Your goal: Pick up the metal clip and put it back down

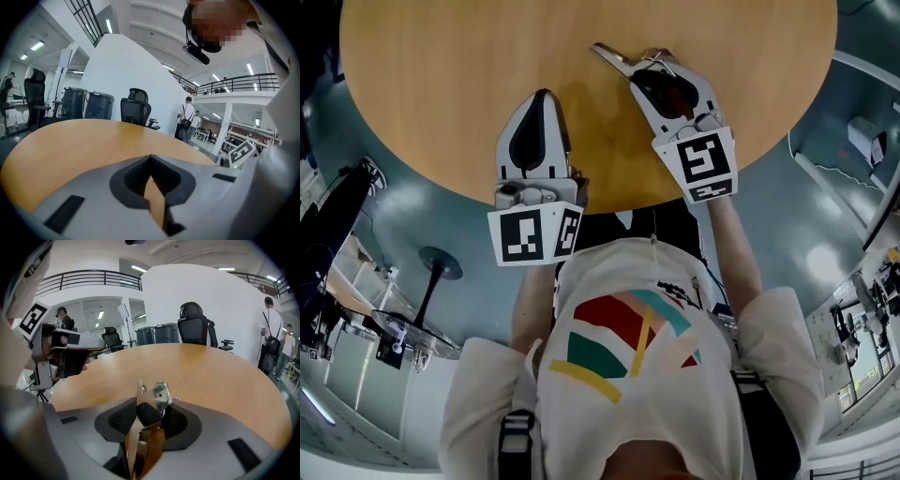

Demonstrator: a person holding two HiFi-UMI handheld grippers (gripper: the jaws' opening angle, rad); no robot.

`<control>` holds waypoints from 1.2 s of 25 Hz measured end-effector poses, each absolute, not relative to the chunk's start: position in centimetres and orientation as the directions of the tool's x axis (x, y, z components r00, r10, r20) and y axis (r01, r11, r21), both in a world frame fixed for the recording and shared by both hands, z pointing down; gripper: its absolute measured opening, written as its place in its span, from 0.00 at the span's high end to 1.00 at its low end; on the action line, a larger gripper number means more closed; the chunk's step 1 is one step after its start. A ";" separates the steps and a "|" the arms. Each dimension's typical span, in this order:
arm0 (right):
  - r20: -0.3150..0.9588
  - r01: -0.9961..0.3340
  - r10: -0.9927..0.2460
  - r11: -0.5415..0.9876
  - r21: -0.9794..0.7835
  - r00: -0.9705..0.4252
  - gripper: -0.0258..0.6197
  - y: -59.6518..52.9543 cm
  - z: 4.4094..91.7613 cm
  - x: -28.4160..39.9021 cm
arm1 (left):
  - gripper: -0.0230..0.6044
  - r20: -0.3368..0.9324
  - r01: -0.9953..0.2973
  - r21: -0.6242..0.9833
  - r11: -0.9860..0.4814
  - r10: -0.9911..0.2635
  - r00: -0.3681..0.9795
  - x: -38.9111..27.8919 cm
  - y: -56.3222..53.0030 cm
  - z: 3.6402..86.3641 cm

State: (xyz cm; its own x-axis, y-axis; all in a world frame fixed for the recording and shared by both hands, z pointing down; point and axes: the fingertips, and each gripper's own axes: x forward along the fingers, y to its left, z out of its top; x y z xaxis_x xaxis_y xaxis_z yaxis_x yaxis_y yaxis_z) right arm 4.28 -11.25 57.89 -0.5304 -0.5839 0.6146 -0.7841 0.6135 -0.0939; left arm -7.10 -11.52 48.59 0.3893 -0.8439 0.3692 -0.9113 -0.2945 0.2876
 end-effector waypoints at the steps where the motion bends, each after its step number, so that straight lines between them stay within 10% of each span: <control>1: 0.610 -0.784 -0.589 0.615 -0.087 -0.530 0.71 -11.1 57.7 4.2 | 0.89 0.367 -0.913 0.287 -0.292 -0.846 0.386 -7.1 -11.4 48.5; 11: 0.496 -0.768 -0.660 0.640 -0.021 -0.564 0.76 -10.5 49.7 3.0 | 0.89 0.294 -0.917 0.261 -0.301 -0.880 0.372 -7.8 -10.3 44.1; 22: -0.099 -0.819 -0.813 0.565 0.100 -0.573 0.76 -10.5 19.1 1.4 | 0.89 0.001 -0.912 0.209 -0.354 -0.932 0.362 -8.7 -11.0 21.4; 30: -0.253 -0.798 -0.757 0.581 0.163 -0.603 0.76 -7.0 10.5 1.4 | 0.89 -0.186 -0.919 0.113 -0.377 -0.917 0.354 -8.7 -8.2 11.5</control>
State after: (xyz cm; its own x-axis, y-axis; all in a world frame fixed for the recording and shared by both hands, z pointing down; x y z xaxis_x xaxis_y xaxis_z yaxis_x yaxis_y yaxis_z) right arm 1.43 -7.01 10.54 -0.6026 -0.7570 -0.2527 -0.7977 0.5806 0.1630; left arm -8.71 -8.25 11.45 0.3536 -0.9167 -0.1859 -0.9192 -0.3774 0.1126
